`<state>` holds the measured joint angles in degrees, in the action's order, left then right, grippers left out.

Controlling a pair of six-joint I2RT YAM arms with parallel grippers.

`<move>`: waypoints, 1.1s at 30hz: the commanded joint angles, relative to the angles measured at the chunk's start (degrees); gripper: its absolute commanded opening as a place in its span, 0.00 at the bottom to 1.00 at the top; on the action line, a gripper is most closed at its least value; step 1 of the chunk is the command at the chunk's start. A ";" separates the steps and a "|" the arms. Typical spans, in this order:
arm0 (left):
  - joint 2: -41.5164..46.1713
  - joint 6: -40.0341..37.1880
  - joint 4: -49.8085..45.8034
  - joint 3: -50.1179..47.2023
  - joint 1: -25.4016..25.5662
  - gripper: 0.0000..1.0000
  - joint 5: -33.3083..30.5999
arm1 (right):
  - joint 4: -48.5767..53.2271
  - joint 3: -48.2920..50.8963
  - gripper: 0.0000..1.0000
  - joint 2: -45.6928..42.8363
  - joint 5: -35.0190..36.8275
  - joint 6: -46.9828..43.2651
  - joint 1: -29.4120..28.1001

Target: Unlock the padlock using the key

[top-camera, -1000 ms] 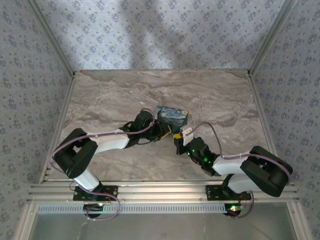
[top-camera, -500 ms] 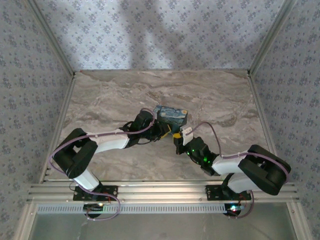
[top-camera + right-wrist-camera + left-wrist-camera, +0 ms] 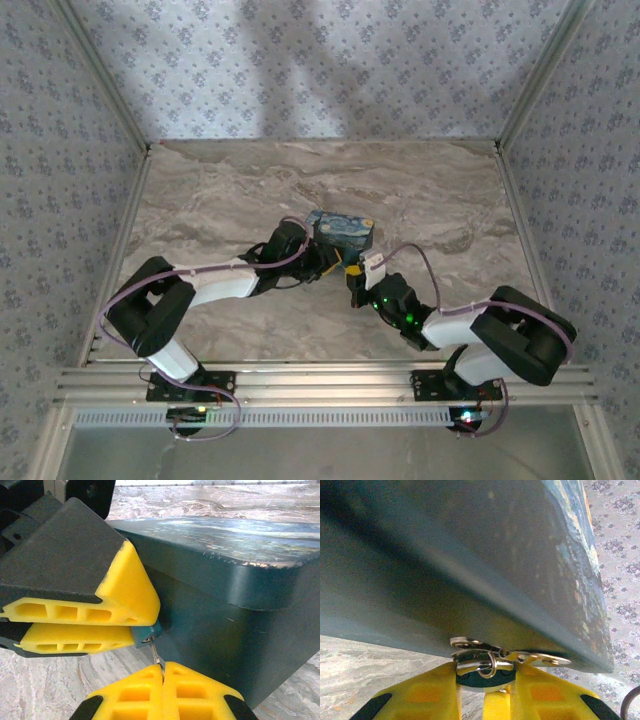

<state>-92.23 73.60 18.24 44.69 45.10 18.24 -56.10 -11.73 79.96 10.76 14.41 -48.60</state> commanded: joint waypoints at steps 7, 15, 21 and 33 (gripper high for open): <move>2.31 1.19 1.80 0.58 0.78 0.25 1.27 | -6.20 -1.75 0.00 1.25 0.74 0.73 0.57; 2.31 1.64 2.06 1.02 0.99 0.25 1.54 | -9.45 -1.41 0.00 2.58 -0.20 2.12 1.26; 2.58 2.05 2.26 0.92 1.03 0.25 1.69 | -11.23 0.02 0.00 2.21 -1.37 3.14 2.54; 2.58 3.14 2.84 1.35 0.86 0.25 2.33 | -12.46 1.48 0.00 1.66 -2.54 1.29 3.06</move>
<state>-91.70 75.77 19.99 44.73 45.12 17.32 -63.70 -10.61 82.41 8.08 16.49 -46.09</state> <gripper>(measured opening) 0.252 0.066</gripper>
